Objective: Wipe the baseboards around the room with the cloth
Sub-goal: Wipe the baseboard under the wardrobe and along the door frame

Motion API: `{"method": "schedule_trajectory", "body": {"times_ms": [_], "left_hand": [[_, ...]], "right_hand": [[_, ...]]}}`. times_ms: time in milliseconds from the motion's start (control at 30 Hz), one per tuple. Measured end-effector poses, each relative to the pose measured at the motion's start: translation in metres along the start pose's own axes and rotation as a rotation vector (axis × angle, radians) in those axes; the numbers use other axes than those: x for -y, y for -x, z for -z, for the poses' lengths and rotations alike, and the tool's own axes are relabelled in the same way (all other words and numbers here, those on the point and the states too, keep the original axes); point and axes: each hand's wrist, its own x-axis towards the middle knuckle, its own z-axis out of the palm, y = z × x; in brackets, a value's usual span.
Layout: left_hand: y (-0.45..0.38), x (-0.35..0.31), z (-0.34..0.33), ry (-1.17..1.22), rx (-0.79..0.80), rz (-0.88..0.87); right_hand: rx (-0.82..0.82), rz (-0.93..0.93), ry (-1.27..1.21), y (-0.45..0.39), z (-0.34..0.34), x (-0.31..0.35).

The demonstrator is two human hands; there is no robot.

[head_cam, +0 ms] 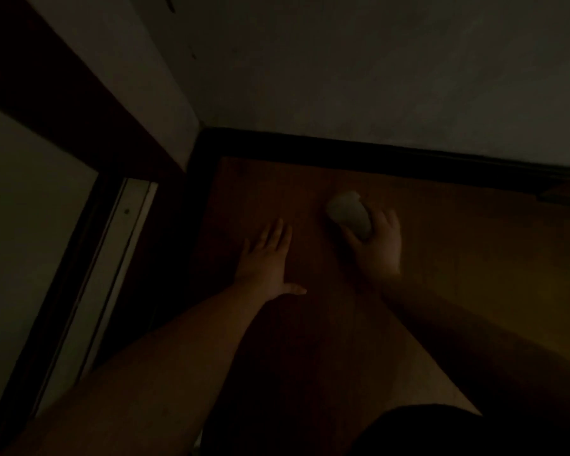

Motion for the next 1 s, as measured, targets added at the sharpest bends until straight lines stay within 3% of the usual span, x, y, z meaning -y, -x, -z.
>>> {"method": "schedule_trajectory", "body": {"times_ms": [133, 400, 1000], "left_hand": [[-0.007, -0.006, -0.006, 0.036, -0.014, 0.027], [-0.009, -0.008, -0.008, 0.056, 0.008, 0.051], [-0.007, -0.008, -0.007, 0.034, 0.011, 0.054]], "right_hand": [[0.044, 0.056, -0.066, -0.056, -0.058, 0.056], [-0.046, -0.144, -0.154, -0.087, -0.094, 0.078], [-0.295, -0.354, 0.056, -0.082, 0.091, -0.074]]}}
